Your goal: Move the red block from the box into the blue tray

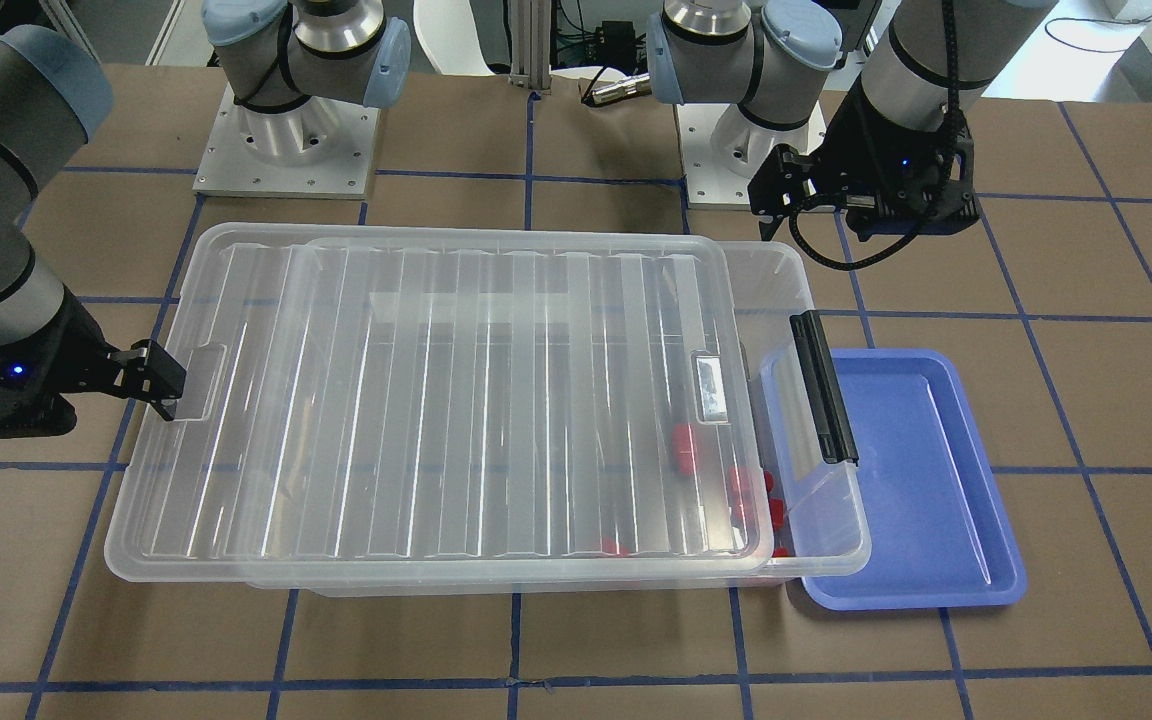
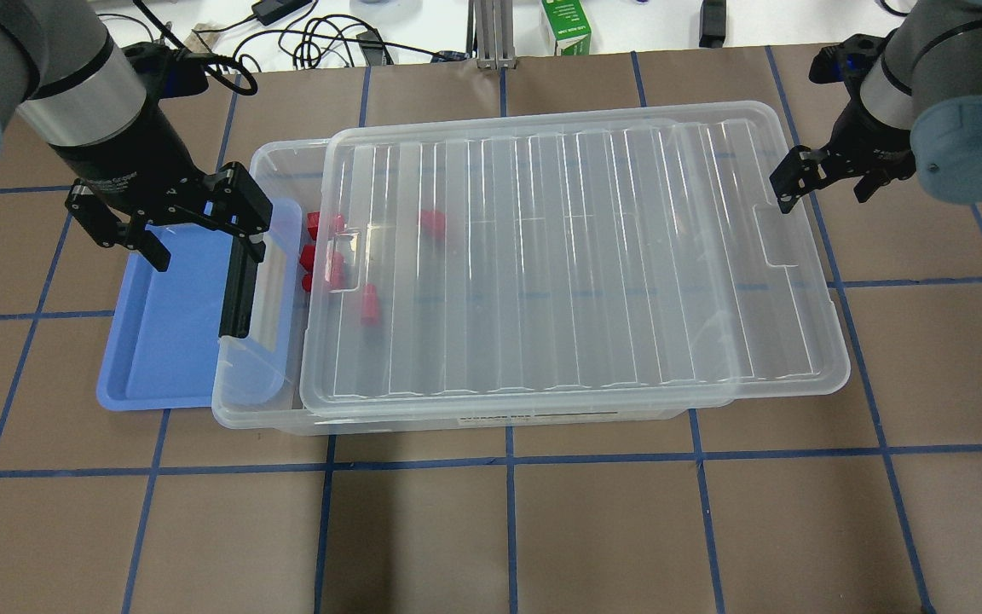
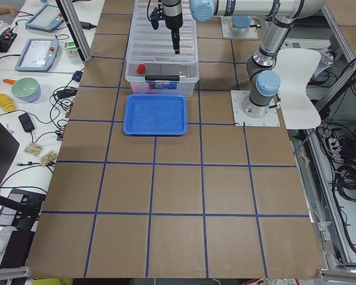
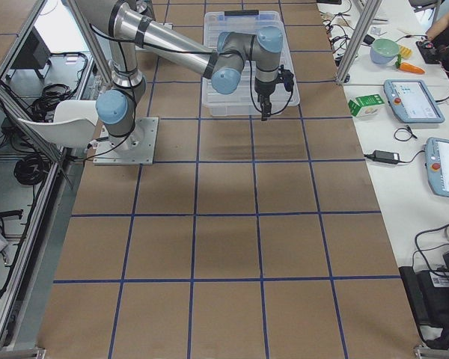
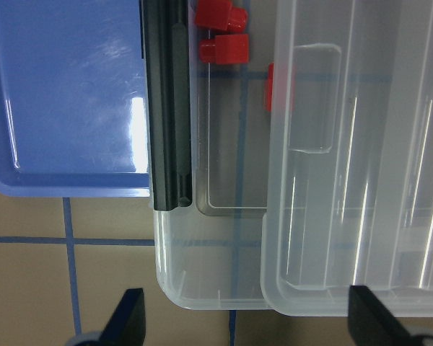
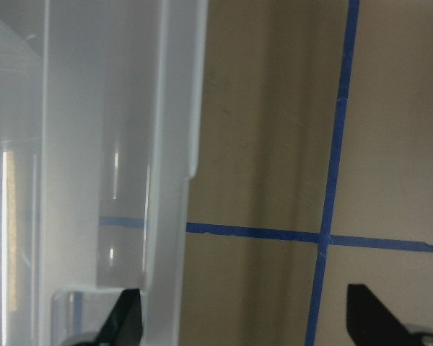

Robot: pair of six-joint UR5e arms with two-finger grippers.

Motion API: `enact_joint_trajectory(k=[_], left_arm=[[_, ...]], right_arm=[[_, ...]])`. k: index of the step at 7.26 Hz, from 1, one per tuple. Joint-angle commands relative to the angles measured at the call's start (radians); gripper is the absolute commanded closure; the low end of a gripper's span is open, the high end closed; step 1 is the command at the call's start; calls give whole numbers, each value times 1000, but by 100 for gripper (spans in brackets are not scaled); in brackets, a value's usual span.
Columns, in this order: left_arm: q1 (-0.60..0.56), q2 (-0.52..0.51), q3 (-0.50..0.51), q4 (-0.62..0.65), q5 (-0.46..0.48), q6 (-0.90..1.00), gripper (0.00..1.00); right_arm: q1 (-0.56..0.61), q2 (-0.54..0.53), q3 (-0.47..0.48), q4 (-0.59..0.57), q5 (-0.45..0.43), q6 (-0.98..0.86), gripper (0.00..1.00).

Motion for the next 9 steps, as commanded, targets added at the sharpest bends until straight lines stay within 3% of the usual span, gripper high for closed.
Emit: enact_joint_trajectory(k=[1, 9], left_arm=[[0, 0, 4, -1, 1, -1, 0], [-9, -7, 5, -2, -8, -31, 0]], right_arm=[[-43, -1, 0, 2, 2, -43, 0], [-188, -3, -1, 2, 3, -154, 0]])
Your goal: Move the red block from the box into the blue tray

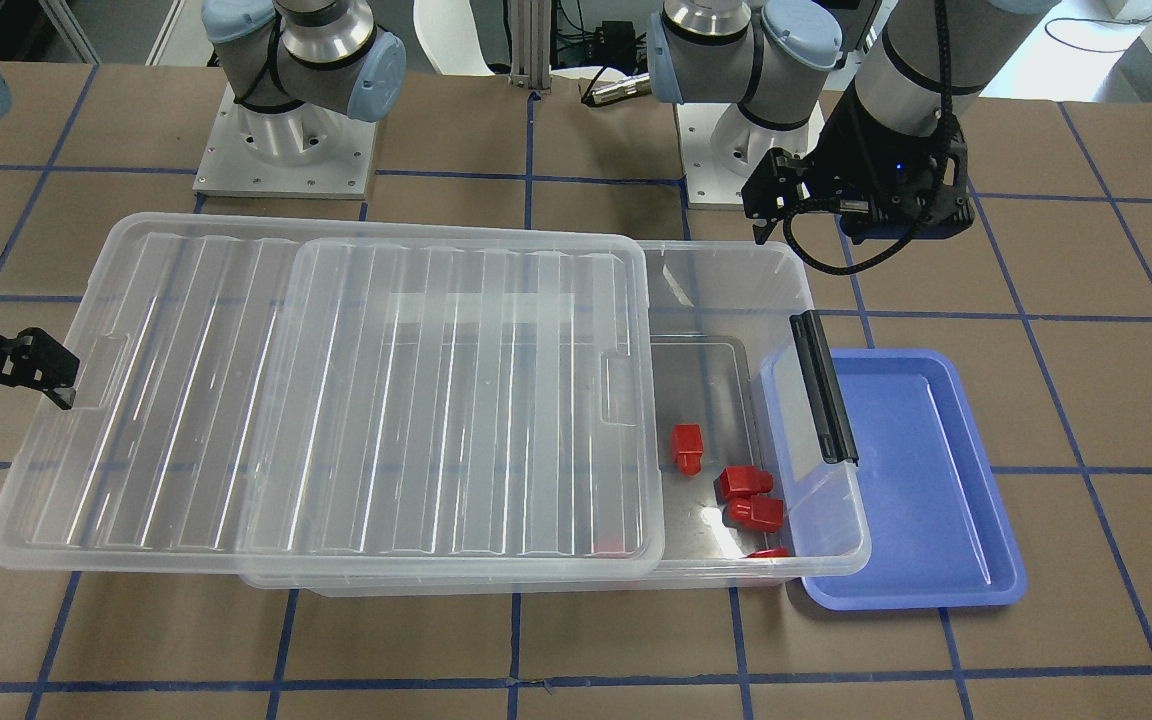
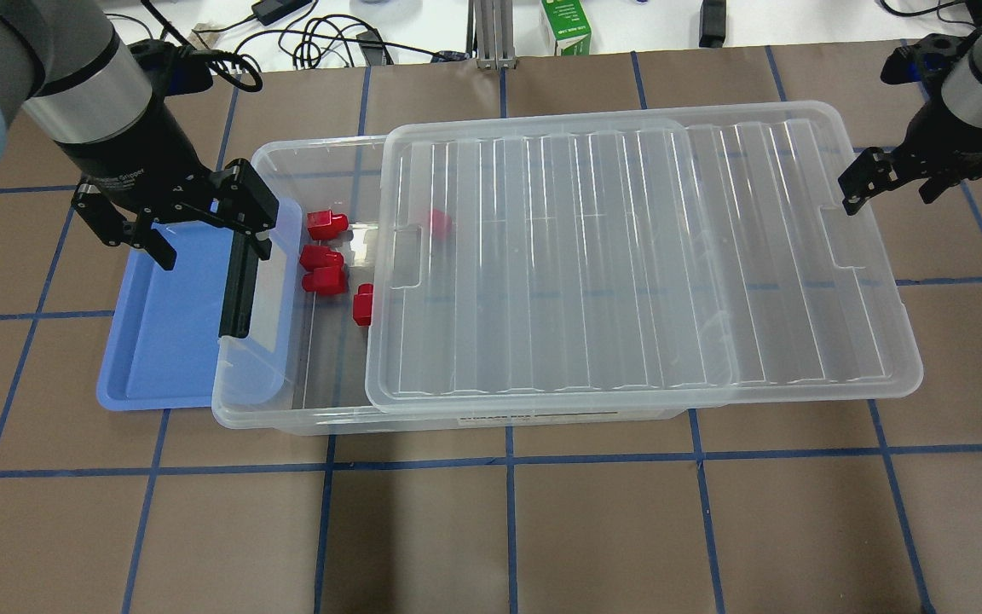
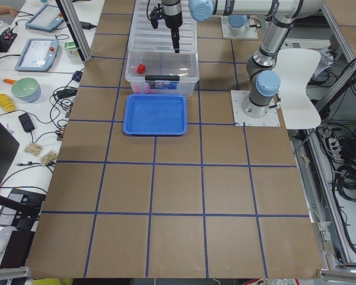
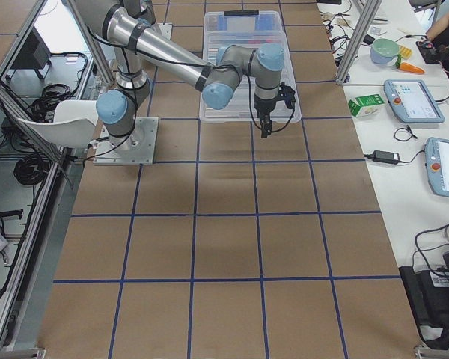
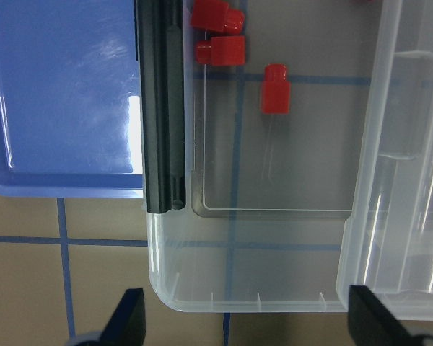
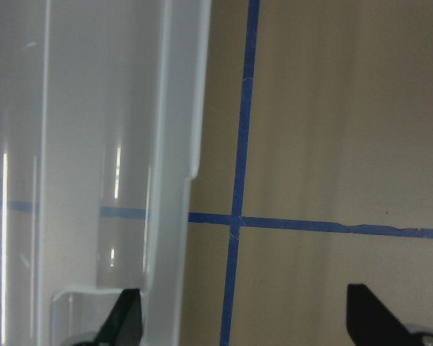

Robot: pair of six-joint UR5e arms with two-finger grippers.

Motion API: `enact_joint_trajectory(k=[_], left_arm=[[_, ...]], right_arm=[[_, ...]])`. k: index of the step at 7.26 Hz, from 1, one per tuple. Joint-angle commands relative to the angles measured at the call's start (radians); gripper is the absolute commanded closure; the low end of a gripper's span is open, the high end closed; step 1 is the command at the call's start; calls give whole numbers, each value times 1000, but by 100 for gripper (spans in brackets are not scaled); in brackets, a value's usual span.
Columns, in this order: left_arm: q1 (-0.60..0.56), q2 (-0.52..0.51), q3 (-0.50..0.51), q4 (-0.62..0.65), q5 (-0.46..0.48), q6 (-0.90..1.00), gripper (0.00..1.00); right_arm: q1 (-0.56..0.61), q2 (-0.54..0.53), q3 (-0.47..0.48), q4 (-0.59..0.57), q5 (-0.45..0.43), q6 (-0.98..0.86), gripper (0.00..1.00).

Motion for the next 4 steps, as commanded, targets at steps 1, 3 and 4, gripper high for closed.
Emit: enact_joint_trajectory(k=[1, 3, 4], left_arm=[[7, -5, 4, 1, -1, -18, 0], [5, -34, -4, 37, 13, -21, 0], [4, -46, -4, 79, 13, -3, 0]], right_arm=[[-28, 0, -1, -7, -5, -16, 0], [-45, 0, -1, -9, -2, -16, 0], [-52, 0, -2, -7, 0, -17, 0]])
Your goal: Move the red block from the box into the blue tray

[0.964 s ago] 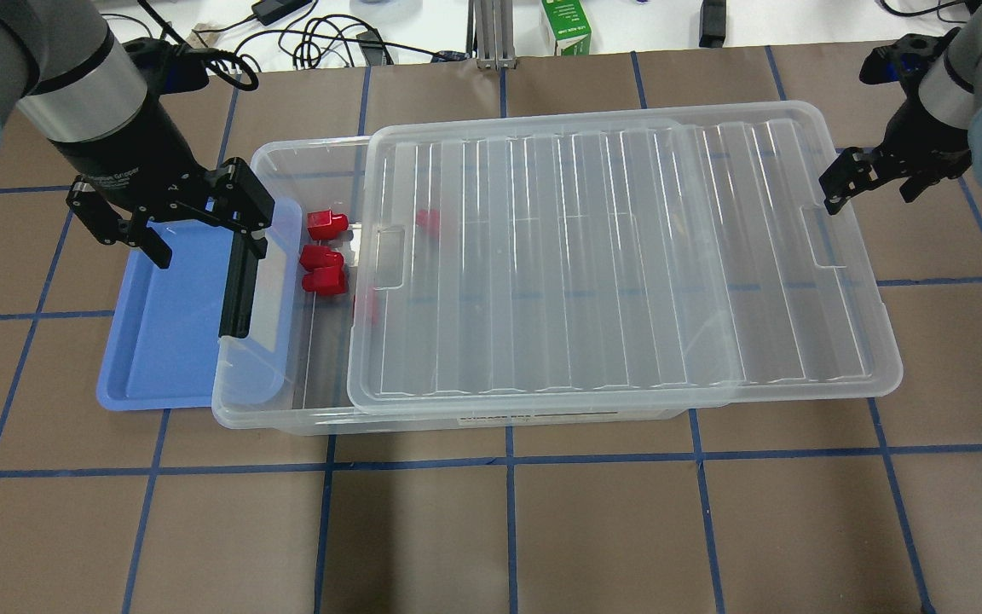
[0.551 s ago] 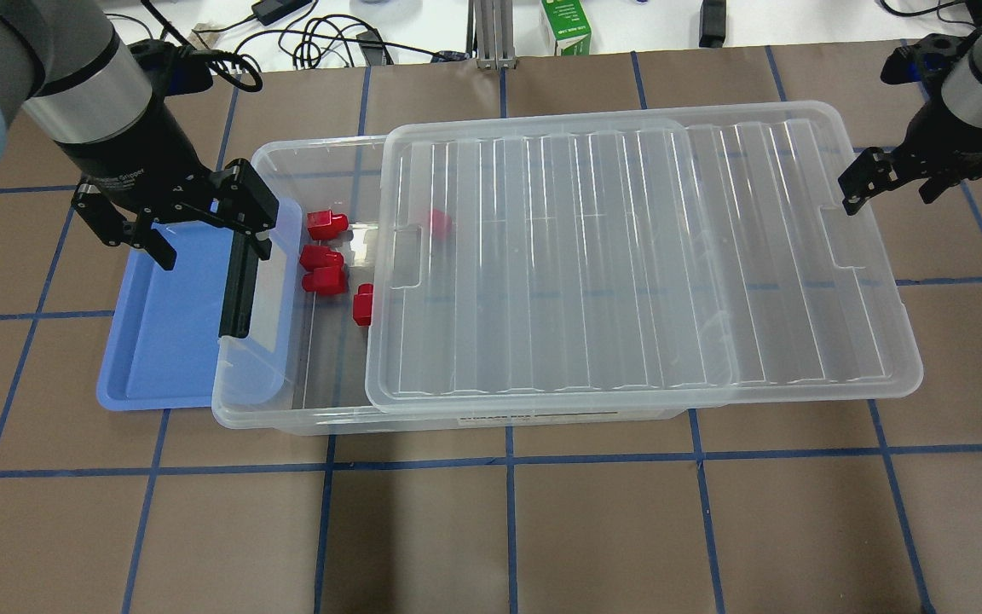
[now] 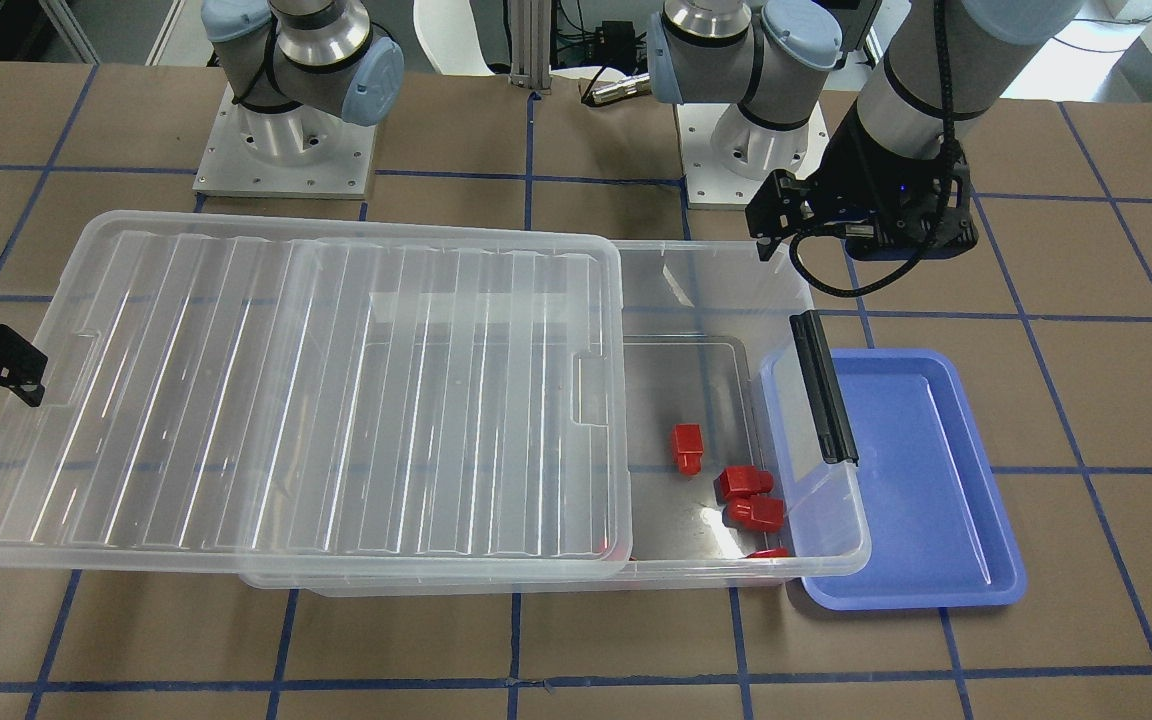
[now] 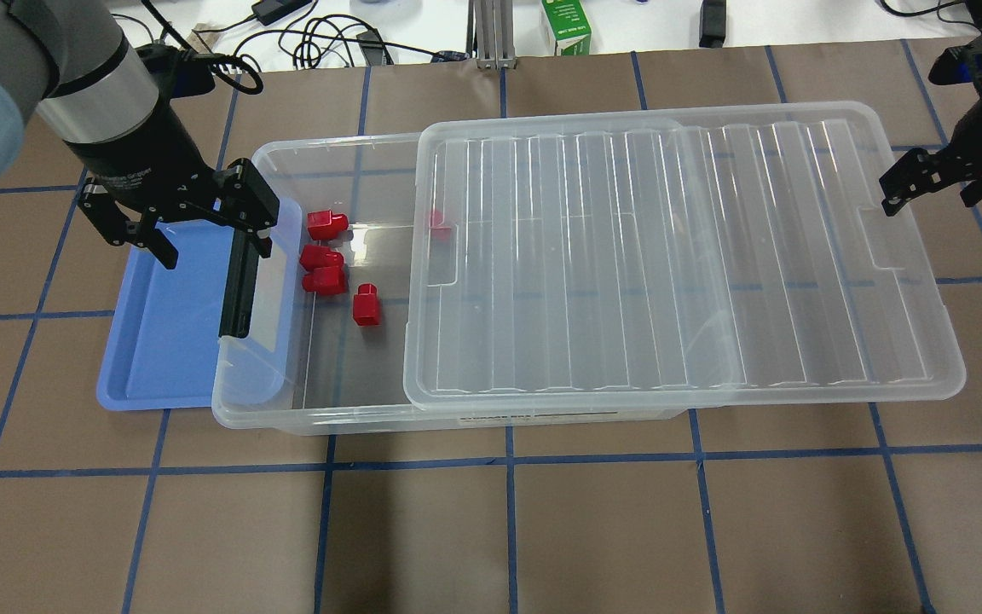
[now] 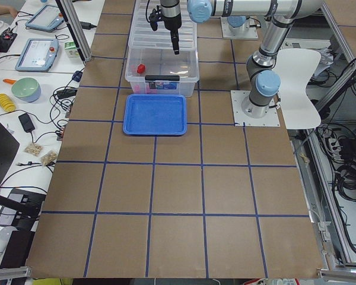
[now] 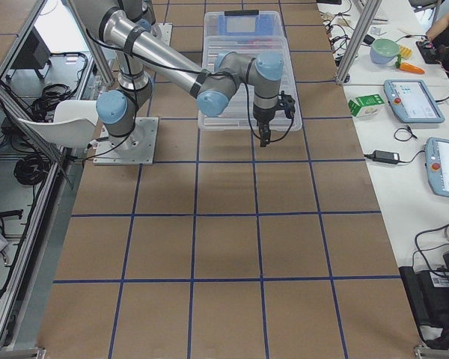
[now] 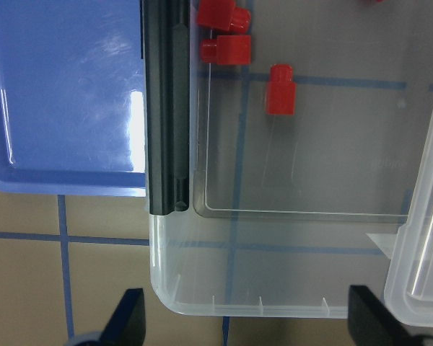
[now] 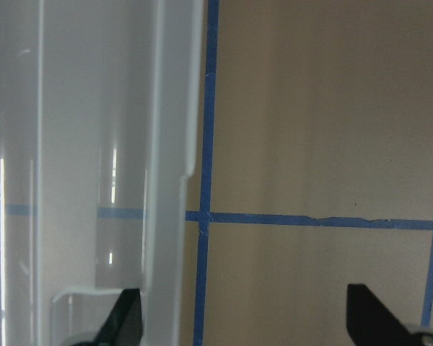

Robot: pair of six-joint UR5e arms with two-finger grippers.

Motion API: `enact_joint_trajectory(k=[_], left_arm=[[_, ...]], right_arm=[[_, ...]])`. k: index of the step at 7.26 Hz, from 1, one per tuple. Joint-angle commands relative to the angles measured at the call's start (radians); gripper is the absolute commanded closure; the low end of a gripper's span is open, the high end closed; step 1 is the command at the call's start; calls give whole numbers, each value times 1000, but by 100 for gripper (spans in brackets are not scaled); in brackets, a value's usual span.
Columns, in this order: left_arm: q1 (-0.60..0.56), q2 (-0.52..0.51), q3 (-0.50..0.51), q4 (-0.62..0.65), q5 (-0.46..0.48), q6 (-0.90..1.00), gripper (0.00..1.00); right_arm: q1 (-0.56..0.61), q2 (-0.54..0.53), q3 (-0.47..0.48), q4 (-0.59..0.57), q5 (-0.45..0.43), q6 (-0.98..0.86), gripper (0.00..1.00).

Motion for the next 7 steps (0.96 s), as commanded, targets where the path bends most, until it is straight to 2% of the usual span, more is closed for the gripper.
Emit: enact_joint_trajectory(k=[1, 2, 3, 4, 6, 7], left_arm=[[-3, -28, 0, 45, 2, -3, 0], [-6, -43, 0, 55, -7, -7, 0], [-19, -58, -13, 63, -7, -7, 8], [-42, -78, -35, 112, -6, -11, 24], [-59, -107, -89, 181, -7, -36, 24], [-61, -126, -114, 231, -9, -36, 24]], right_arm=[[-11, 0, -1, 2, 0, -1, 0], [-13, 0, -1, 2, 0, -1, 0], [-14, 0, -1, 3, 2, 0, 0], [-14, -5, -3, 5, 3, 2, 0], [-7, -24, -30, 49, 7, 14, 0], [-4, -55, -64, 124, 7, 17, 0]])
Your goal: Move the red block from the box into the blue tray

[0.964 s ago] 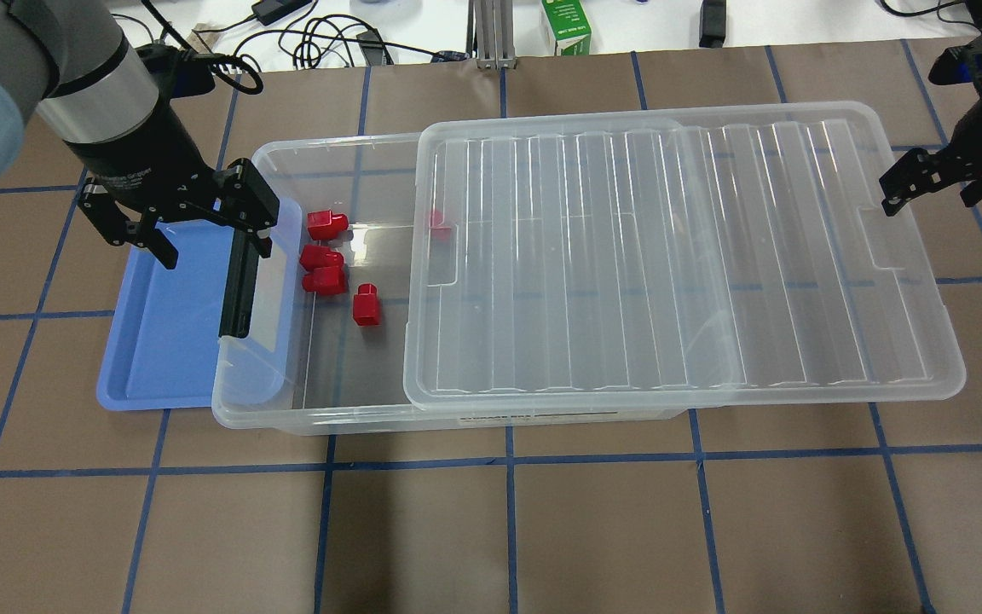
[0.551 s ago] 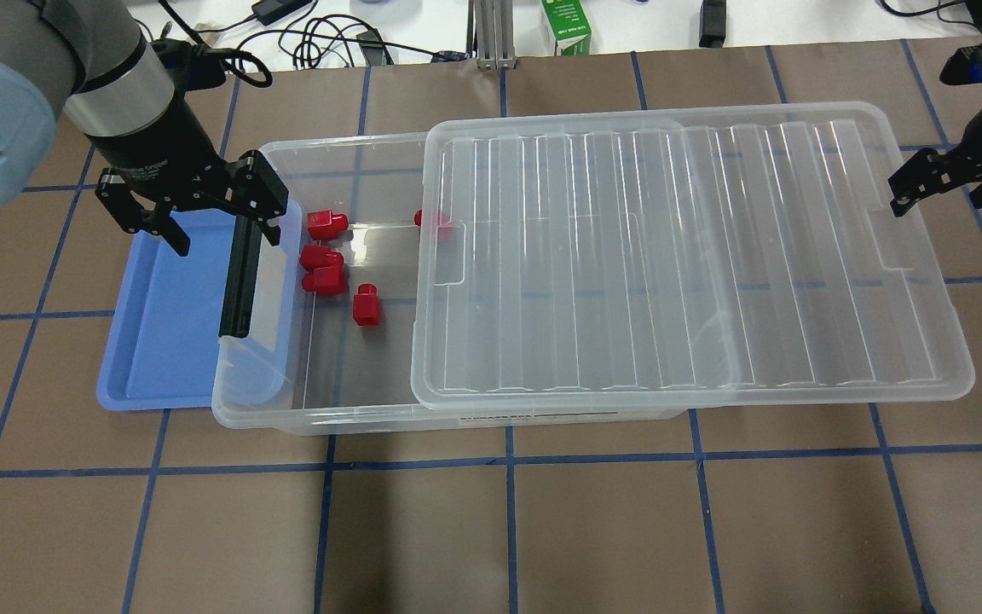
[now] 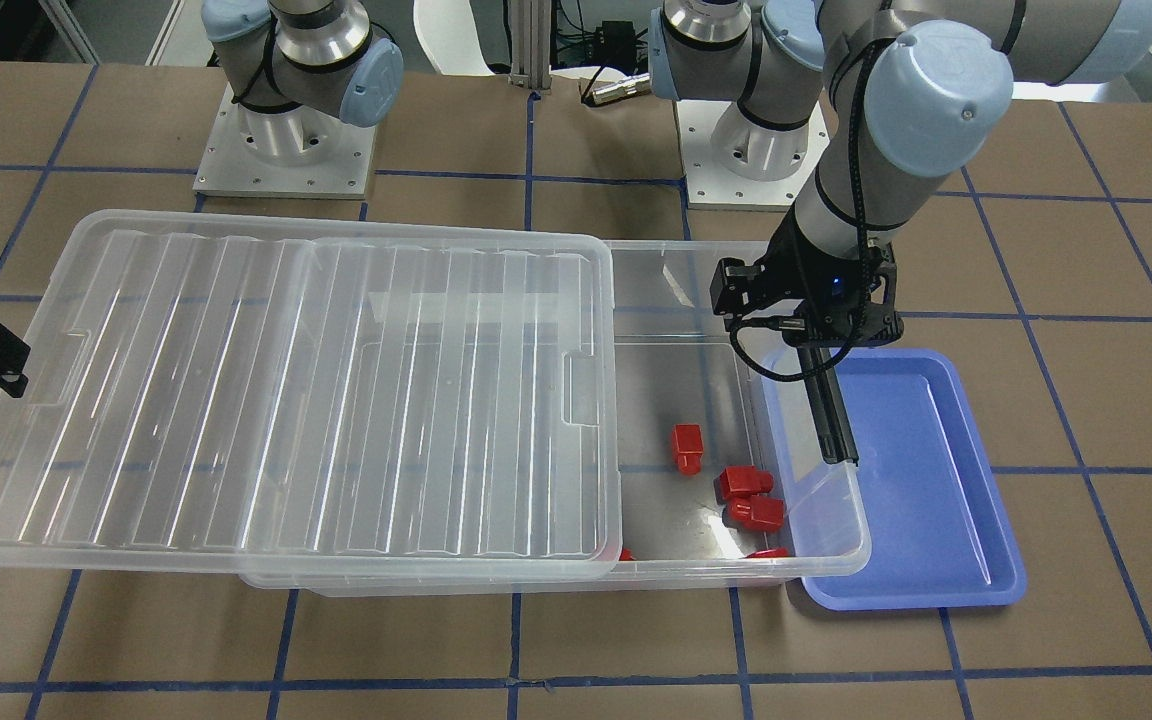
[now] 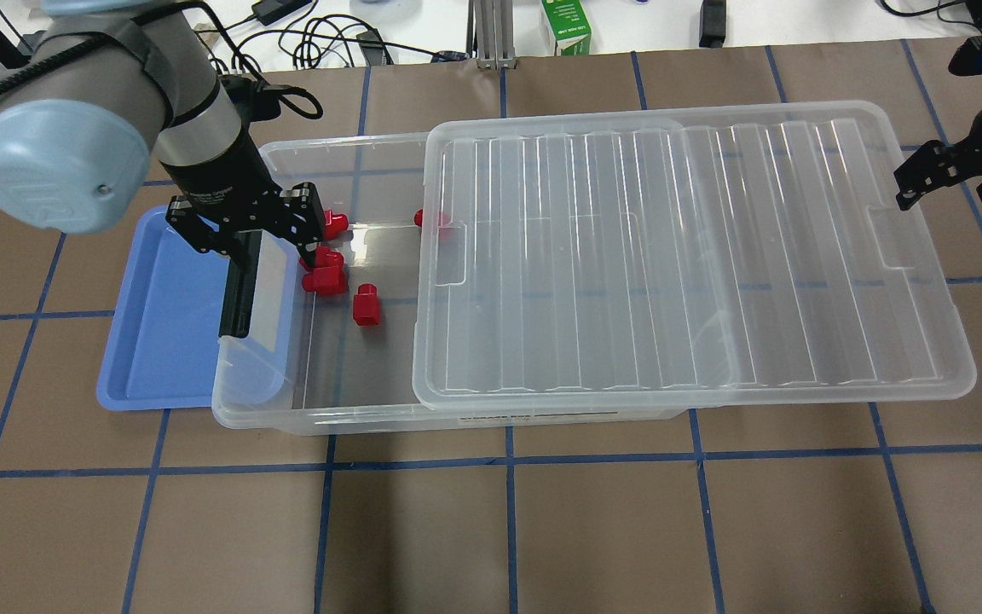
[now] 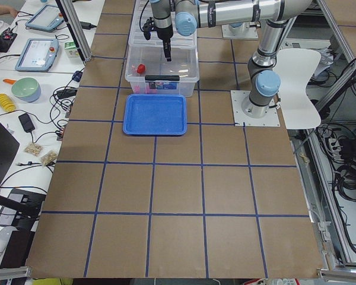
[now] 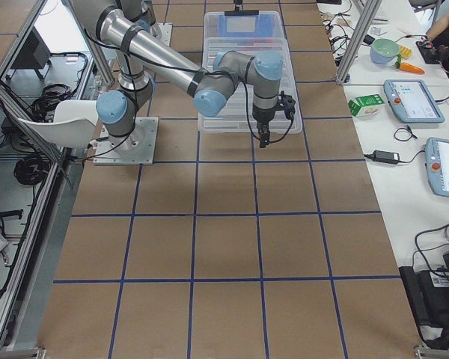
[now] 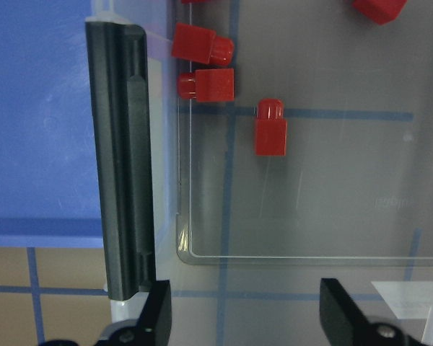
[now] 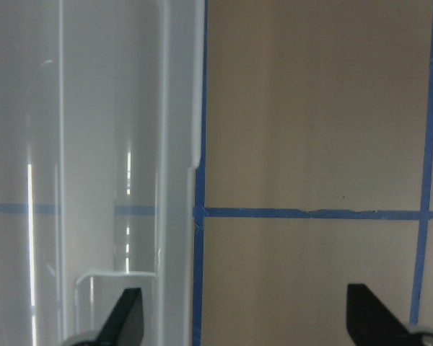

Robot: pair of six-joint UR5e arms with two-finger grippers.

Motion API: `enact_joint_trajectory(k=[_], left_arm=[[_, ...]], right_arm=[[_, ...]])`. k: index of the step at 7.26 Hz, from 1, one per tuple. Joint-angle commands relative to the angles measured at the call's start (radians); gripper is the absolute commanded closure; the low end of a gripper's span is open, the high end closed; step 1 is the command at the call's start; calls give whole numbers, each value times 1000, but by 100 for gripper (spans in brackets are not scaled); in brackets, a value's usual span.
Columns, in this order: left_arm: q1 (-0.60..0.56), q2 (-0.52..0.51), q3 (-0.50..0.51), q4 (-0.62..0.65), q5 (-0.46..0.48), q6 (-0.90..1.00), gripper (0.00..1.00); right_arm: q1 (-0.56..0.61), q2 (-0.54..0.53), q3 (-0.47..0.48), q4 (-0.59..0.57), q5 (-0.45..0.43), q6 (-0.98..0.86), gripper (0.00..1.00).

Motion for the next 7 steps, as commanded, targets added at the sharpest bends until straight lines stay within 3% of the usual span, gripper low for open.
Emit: enact_joint_trajectory(k=[1, 4, 6, 7], left_arm=[[-4, -44, -56, 94, -3, -3, 24], [-9, -115, -94, 225, -5, -18, 24], [-10, -165, -97, 274, -43, -18, 24], [-14, -185, -98, 296, -48, -37, 24]], right_arm=[[9, -74, -64, 148, 4, 5, 0], [14, -249, -76, 320, 4, 40, 0], [90, -266, -79, 321, 7, 118, 0], [168, -250, -105, 315, 7, 254, 0]])
